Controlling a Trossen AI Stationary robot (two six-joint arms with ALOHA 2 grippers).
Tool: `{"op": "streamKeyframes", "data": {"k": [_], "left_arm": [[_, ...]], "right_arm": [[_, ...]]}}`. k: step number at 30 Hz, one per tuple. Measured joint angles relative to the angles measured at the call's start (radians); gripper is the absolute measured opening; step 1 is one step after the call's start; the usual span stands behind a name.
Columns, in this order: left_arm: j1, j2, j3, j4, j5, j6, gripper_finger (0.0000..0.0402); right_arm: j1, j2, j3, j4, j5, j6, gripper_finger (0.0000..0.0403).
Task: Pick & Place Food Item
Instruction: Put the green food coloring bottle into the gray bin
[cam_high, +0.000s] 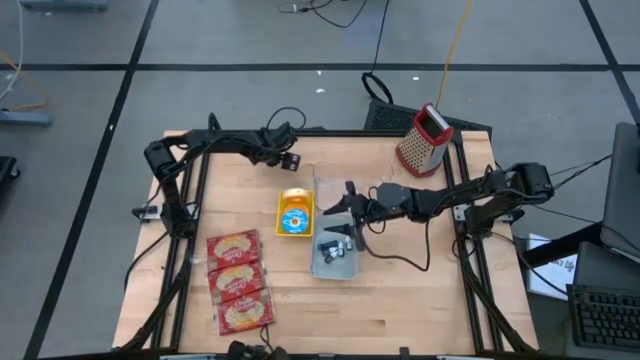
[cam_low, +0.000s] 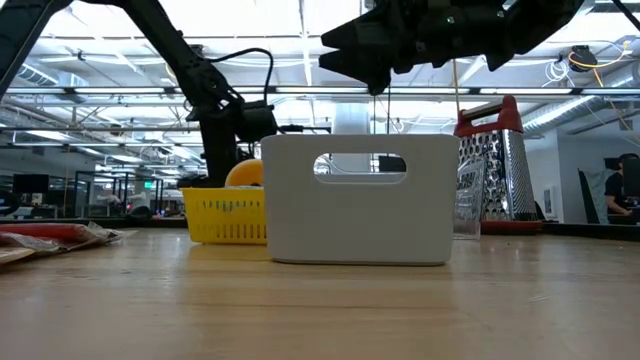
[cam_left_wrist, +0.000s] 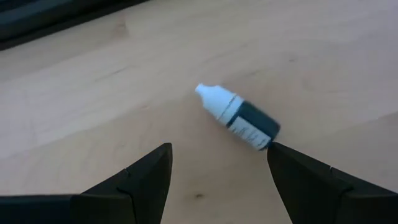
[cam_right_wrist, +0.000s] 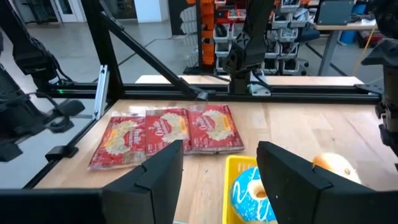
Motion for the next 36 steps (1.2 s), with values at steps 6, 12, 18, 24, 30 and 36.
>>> {"op": "streamKeyframes", "data": {"k": [6, 12, 18, 24, 30, 36], "left_arm": [[0.003, 0.0, 0.0, 0.031, -0.06, -0.008, 0.0266], [-0.006, 0.0, 0.0, 0.154, -0.057, -0.003, 0.0266], [0.01, 0.0, 0.0, 0.214, -0.144, -0.014, 0.0266], [0.034, 0.0, 0.0, 0.24, -0.141, 0.004, 0.0266], [0.035, 0.014, 0.0, 0.235, -0.073, 0.029, 0.0266], [0.033, 0.074, 0.001, 0.178, -0.06, 0.031, 0.0266]], "right_arm": [[0.0, 0.0, 0.0, -0.021, 0.0, 0.0, 0.0192], [0.0, 0.0, 0.0, -0.022, 0.0, 0.0, 0.0192], [0.0, 0.0, 0.0, -0.022, 0.0, 0.0, 0.0191], [0.0, 0.0, 0.0, -0.022, 0.0, 0.0, 0.0188], [0.0, 0.0, 0.0, -0.021, 0.0, 0.0, 0.0189], [0.0, 0.0, 0.0, -0.011, 0.0, 0.0, 0.0185]]}}
